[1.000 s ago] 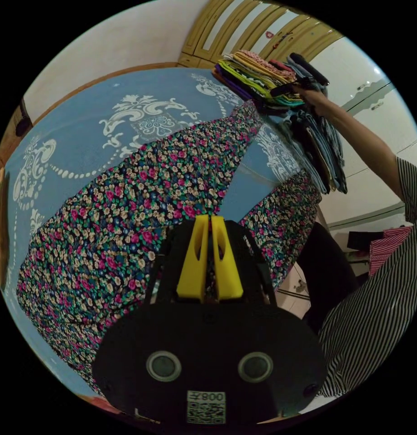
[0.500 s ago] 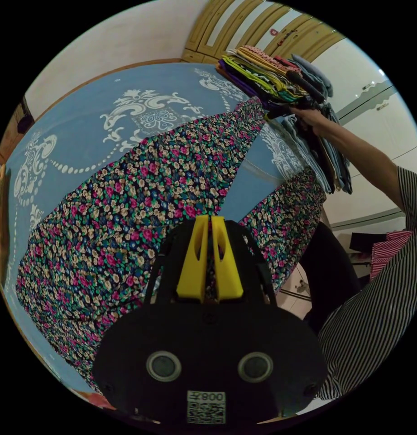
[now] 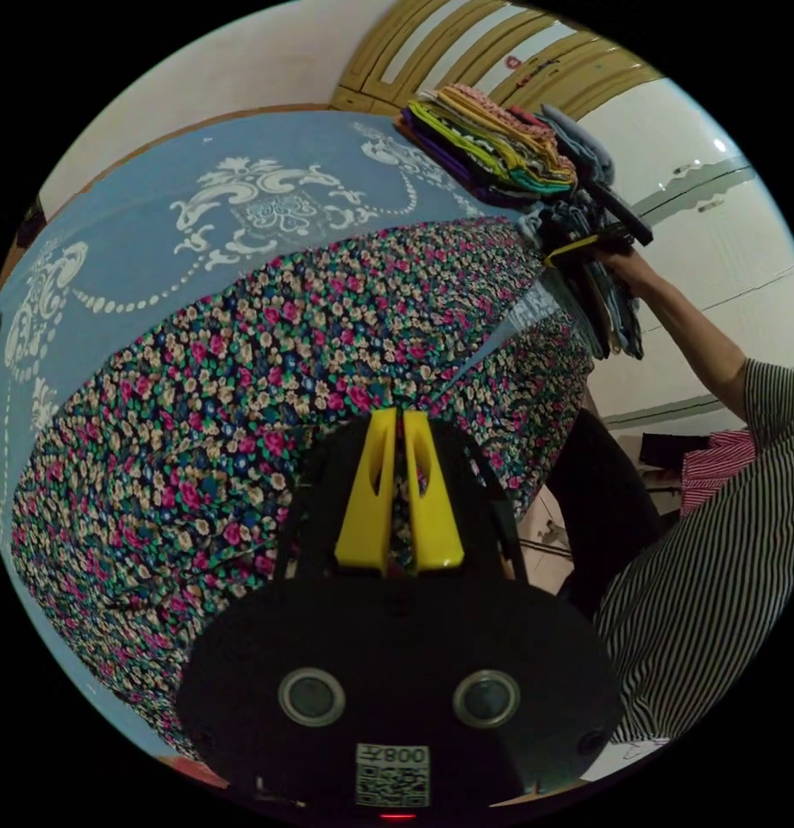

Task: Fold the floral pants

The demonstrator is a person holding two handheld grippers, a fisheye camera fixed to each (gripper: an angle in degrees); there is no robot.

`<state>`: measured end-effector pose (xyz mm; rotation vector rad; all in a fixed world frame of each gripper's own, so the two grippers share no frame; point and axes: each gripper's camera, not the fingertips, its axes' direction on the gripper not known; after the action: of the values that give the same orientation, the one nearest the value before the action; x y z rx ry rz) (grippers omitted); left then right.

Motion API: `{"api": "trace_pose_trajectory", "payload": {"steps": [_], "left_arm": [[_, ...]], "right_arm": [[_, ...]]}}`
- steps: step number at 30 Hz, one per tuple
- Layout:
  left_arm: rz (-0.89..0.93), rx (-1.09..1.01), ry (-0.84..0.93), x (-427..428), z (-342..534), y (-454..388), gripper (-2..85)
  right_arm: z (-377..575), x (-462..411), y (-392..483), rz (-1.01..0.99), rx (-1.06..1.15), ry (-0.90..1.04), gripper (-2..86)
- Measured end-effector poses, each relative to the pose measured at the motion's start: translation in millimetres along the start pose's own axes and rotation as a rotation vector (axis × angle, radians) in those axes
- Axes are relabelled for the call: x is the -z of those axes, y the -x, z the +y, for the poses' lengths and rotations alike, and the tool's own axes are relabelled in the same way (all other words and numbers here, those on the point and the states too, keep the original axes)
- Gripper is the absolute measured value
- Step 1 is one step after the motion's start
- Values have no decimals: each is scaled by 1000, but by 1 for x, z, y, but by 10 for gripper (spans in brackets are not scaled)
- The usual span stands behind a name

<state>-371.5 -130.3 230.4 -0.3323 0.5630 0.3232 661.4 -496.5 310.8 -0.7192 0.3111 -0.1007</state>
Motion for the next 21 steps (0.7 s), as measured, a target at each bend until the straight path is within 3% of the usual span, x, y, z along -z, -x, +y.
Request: {"api": "trace_pose_trajectory", "payload": {"steps": [2, 7, 16, 21], "left_arm": [[-3, 15, -38, 14, 9, 8, 22], [10, 63, -160, 65, 46, 38, 29], [-110, 446, -321, 173, 178, 153, 48], [-207, 582, -371, 232, 239, 213, 63]], "right_arm": [[0, -9, 17, -21, -15, 45, 25], [10, 20, 44, 13, -86, -54, 59], [40, 79, 113, -17, -213, -205, 85], [61, 100, 161, -199, -277, -258, 83]]}}
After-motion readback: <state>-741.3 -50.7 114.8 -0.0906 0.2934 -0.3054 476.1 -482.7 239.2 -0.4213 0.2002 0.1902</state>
